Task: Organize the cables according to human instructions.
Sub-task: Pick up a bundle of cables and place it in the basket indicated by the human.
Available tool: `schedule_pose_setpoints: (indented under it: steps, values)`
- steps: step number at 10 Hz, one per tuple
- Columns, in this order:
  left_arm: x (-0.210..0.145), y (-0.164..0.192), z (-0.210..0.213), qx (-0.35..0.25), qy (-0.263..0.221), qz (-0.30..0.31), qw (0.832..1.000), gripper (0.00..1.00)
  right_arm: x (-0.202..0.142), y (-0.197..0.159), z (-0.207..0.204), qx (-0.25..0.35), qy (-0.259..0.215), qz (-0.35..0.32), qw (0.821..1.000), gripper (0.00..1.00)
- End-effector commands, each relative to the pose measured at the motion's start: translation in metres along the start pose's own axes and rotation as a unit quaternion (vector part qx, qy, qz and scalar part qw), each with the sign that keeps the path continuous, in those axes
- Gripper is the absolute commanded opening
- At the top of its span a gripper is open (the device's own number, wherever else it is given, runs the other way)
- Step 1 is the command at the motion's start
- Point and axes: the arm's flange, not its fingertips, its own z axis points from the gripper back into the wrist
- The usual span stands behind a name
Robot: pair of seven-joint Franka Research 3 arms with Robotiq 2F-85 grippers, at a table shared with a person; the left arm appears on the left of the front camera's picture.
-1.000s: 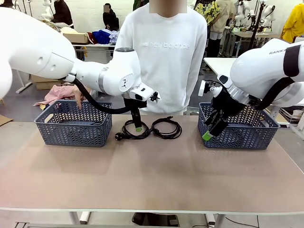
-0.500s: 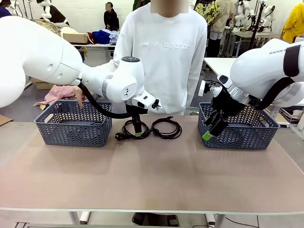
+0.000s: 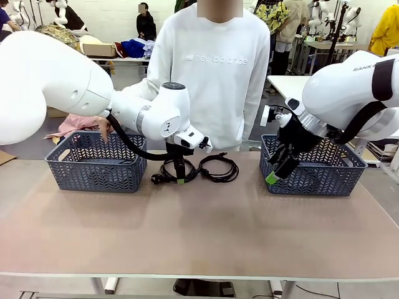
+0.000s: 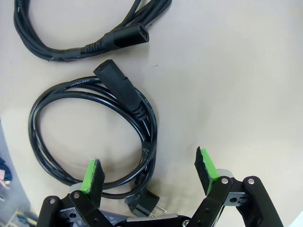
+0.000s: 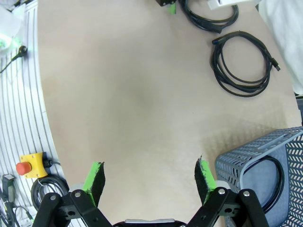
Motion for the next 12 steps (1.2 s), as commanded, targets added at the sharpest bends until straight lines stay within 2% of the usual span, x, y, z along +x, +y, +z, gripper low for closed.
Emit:
schedule_pose_setpoints:
  steps: [1, 10, 11, 12]
  values:
    - [0.002, 0.006, -0.003, 0.001, 0.012, -0.007, 1.000, 1.00, 0.000, 0.000, 0.001, -0.002, -0.001, -0.001, 1.000, 1.00]
    - [0.012, 0.015, -0.019, -0.021, 0.021, -0.014, 0.999, 1.00, 0.000, 0.000, 0.001, -0.002, -0.001, -0.001, 1.000, 1.00]
    - [0.012, 0.016, -0.019, -0.021, 0.023, -0.013, 0.999, 0.86, 0.000, 0.000, 0.001, -0.002, -0.001, -0.001, 1.000, 1.00]
    - [0.012, 0.017, -0.020, -0.021, 0.023, -0.012, 0.999, 0.86, 0.000, 0.000, 0.001, -0.002, -0.001, -0.001, 1.000, 1.00]
